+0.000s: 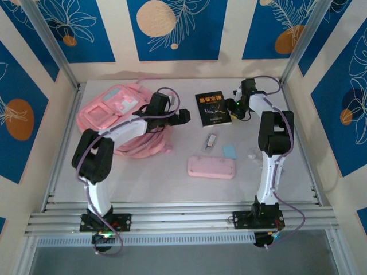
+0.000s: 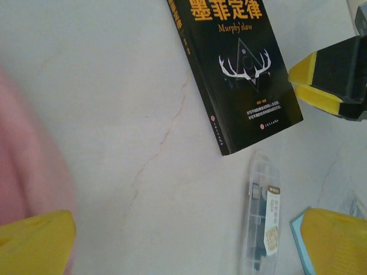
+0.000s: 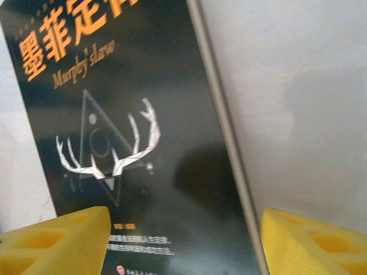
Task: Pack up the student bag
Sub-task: Pick up the book from the top-center of the table.
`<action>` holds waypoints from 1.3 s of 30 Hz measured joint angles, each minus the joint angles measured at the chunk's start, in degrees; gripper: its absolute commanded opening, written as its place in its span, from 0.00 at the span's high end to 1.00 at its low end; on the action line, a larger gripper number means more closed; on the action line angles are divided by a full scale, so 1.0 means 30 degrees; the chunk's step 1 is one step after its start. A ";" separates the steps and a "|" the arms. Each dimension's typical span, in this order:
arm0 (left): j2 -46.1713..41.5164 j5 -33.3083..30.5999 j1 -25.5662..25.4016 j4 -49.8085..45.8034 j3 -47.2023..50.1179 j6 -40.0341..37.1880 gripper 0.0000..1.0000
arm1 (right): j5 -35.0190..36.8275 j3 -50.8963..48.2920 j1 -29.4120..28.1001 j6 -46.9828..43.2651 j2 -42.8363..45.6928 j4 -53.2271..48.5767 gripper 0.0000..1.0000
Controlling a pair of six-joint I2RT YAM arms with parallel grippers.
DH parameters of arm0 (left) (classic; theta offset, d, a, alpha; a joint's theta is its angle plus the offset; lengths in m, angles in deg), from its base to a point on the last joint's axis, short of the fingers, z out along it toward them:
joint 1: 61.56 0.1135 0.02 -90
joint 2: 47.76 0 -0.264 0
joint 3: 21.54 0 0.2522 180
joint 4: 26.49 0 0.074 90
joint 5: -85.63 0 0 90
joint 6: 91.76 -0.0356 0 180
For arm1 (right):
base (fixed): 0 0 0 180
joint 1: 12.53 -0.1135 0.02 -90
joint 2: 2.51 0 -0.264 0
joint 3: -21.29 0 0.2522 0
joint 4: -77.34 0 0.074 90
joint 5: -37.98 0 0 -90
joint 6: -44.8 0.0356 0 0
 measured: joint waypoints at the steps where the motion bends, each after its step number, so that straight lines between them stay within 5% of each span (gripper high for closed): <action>1: 0.0408 0.0138 -0.0066 0.0408 -0.0080 0.0248 0.02 | -0.0197 0.0000 -0.0095 -0.0007 -0.0007 -0.0087 0.31; 8: 0.2681 0.1013 -0.0255 0.2091 -0.1362 0.1239 0.15 | -0.2827 -0.0007 -0.0270 0.0423 0.0000 0.0087 0.34; 15: 0.4546 0.1741 -0.0495 0.2557 -0.2900 0.1537 0.16 | -0.6462 -0.0510 -0.0022 0.2353 0.0000 0.2047 0.44; 24: 0.4896 0.1814 -0.0510 0.2856 -0.3016 0.1843 0.13 | -0.8437 -0.1144 0.0022 0.5348 0.0000 0.4248 1.00; 39: 0.3883 0.0852 0.0430 0.8306 0.0313 0.7351 0.09 | -1.0324 -0.1129 -0.0561 0.8007 0.1494 0.5224 1.00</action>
